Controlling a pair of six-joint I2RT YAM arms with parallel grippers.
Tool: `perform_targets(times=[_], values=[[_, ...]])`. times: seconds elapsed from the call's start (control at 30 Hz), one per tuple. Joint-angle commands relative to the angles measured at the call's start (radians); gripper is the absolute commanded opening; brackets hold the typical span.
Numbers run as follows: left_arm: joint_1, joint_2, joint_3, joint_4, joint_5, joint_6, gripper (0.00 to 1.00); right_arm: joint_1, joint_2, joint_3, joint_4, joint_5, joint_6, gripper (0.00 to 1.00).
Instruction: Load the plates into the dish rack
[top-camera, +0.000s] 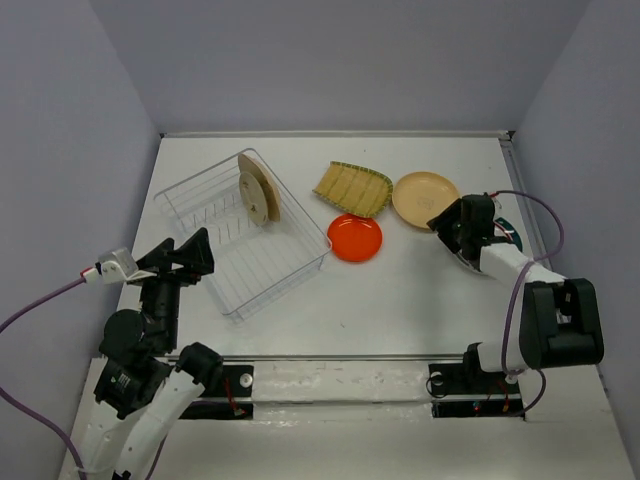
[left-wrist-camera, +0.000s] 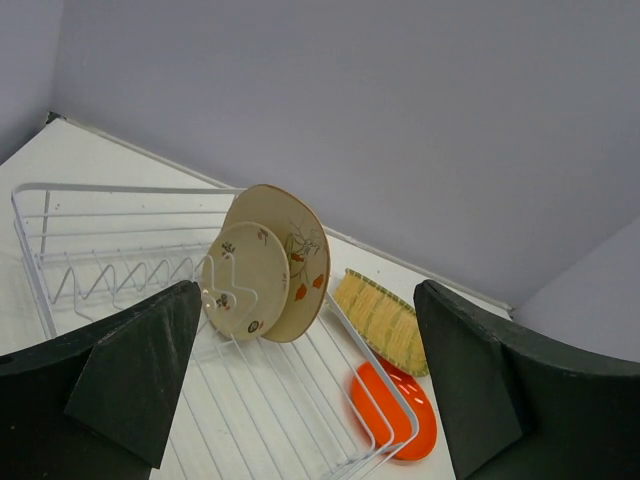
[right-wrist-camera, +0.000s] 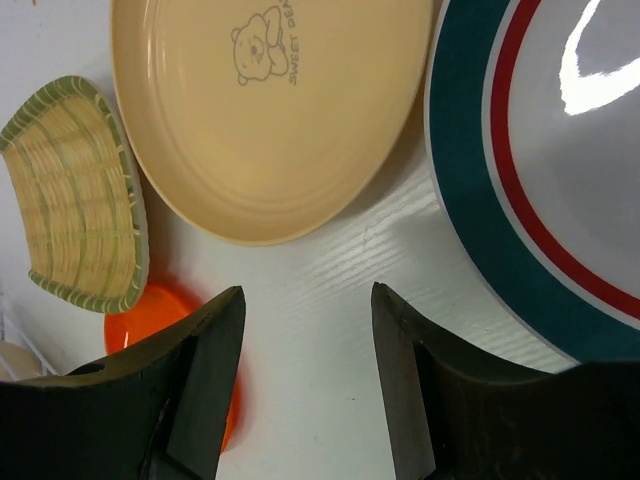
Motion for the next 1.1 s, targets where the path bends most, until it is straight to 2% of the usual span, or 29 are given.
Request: perform_targets(times=[0.0,0.13,0.23,0.3,0.33,0.5,0.57,0.67,0.77,0.87,0.97,1.0,1.07], values=[[-0.009,0.009,0.018,0.056,-0.001,0.018,0.99,-0.037,0.034,0.031,0.056,-0.048,0.042,0.59],[-0.015,-0.002,0.019,0.056,-0.001,0.017,0.99,-0.13,-0.094,-0.053,0.05,0.062,0.032,0.57],[-0.024,-0.008,0.019,0.057,0.007,0.018,0.99,-0.295,-0.176,-0.098,0.018,0.041,0.031,0.57],[-0.038,-0.027,0.019,0.059,0.008,0.02,0.99,-0.403,-0.263,-0.157,0.009,-0.03,0.048,0.58],[-0.044,-0.034,0.019,0.06,0.008,0.02,0.99,-0.494,-0.293,-0.174,0.009,-0.074,0.048,0.58],[-0.078,-0.083,0.016,0.068,-0.006,0.029,0.99,-0.668,-0.414,-0.217,-0.137,0.002,-0.017,0.61],[-0.088,-0.088,0.013,0.071,0.004,0.032,0.99,-0.708,-0.405,-0.227,-0.154,-0.001,-0.039,0.63],[-0.107,-0.1,0.01,0.077,0.014,0.037,0.99,-0.761,-0.345,-0.242,-0.134,-0.046,-0.073,0.72],[-0.118,-0.117,0.009,0.079,0.01,0.041,0.99,-0.761,-0.195,-0.211,-0.094,-0.219,-0.143,0.75],[-0.121,-0.129,0.009,0.077,0.007,0.043,0.99,-0.761,-0.081,-0.22,-0.007,-0.348,-0.134,0.75],[-0.125,-0.136,0.009,0.077,0.005,0.046,0.99,-0.761,-0.014,-0.245,0.088,-0.407,-0.098,0.7],[-0.127,-0.136,0.009,0.077,0.004,0.046,0.99,-0.761,-0.002,-0.253,0.107,-0.409,-0.088,0.6],[-0.13,-0.136,0.009,0.077,0.004,0.047,0.99,-0.761,0.034,-0.265,0.16,-0.419,-0.073,0.52]])
